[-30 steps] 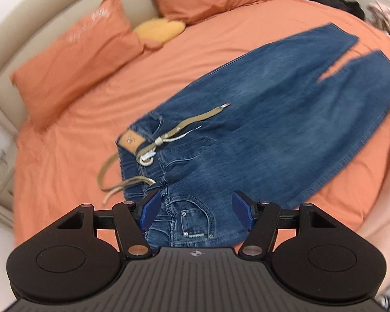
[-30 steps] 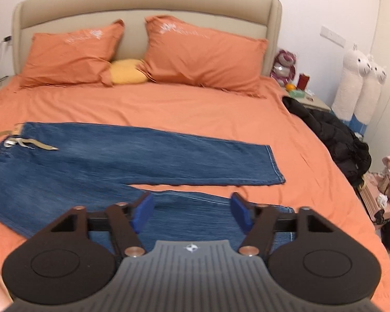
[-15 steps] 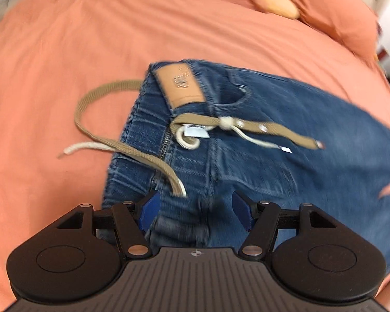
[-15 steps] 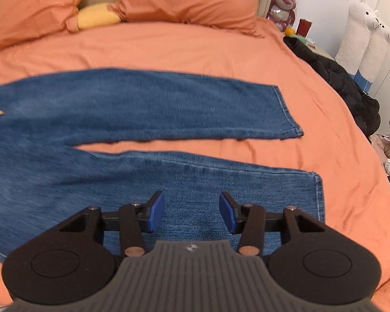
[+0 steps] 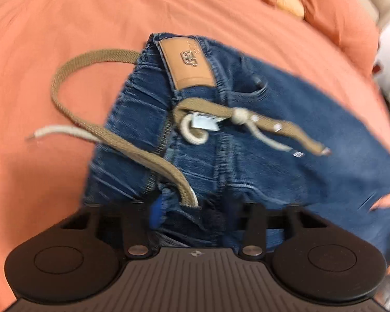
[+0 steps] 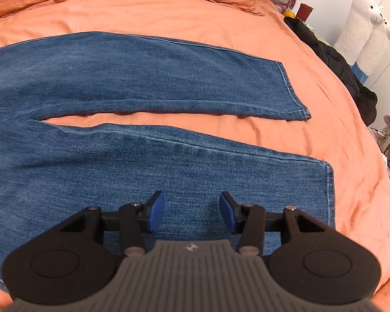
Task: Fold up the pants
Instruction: 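Move left tool to the jeans waistband while right tool approaches the leg hems, then grasp the waistband with the left tool while right tool grasps the hem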
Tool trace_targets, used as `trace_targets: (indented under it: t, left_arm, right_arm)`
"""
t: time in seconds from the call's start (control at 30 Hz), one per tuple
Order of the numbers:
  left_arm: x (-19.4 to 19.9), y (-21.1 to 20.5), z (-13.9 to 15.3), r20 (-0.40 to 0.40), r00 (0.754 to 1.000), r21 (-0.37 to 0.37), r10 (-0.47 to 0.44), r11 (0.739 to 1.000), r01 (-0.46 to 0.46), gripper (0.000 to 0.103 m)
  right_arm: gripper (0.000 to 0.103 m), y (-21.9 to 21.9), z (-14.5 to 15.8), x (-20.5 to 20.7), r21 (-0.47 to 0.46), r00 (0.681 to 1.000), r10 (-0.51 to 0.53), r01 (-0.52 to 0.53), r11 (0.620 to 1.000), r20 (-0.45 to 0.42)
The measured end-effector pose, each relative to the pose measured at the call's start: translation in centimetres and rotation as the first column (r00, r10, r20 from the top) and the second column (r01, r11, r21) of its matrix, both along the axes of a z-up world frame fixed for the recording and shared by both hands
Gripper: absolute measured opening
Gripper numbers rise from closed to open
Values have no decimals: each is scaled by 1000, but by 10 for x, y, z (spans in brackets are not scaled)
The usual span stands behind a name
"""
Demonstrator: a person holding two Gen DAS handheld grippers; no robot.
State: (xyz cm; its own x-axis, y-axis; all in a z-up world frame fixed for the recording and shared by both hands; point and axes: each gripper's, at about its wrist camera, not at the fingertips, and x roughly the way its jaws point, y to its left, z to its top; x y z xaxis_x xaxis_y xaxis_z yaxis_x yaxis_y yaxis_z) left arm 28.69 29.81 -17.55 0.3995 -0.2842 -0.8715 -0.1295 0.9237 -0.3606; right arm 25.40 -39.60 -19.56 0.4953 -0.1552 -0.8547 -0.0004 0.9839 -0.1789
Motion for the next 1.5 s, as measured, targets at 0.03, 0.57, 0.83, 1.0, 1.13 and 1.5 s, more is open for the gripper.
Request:
trace_targets:
  t: [0.03,0.57,0.83,1.0,1.13,1.5]
  left_arm:
    - [-4,-3,5,32,999,23,5,1000,-5,18]
    - [-18,-51,12,-42,999,499,-25,866,43,11]
    - [-20,-61,21,-36,996,604,-76,792,82,52]
    - [-62,-77,71,5,974,653,-226,738,168,57]
    - [-86,-107,89,-49,919,665,-390,674,322,57]
    - [-135,-160,51,-326,701,619,-634,417,666,62]
  right_arm:
    - [44,2,-1,1,-1,1000,1,-1,1000,1]
    - [45,4,15,-31,-103,999,16,-12,995,41]
    - [53,-24,38,-55,-58,997,-14,18,998,70]
    - [53,-50,50,-63,-49,997,62,-60,997,42]
    - [51,-66,45,-71,-105,980,194,-198,975,-52]
    - [50,-73,-10,-92,-200,871,386,-455,868,-304]
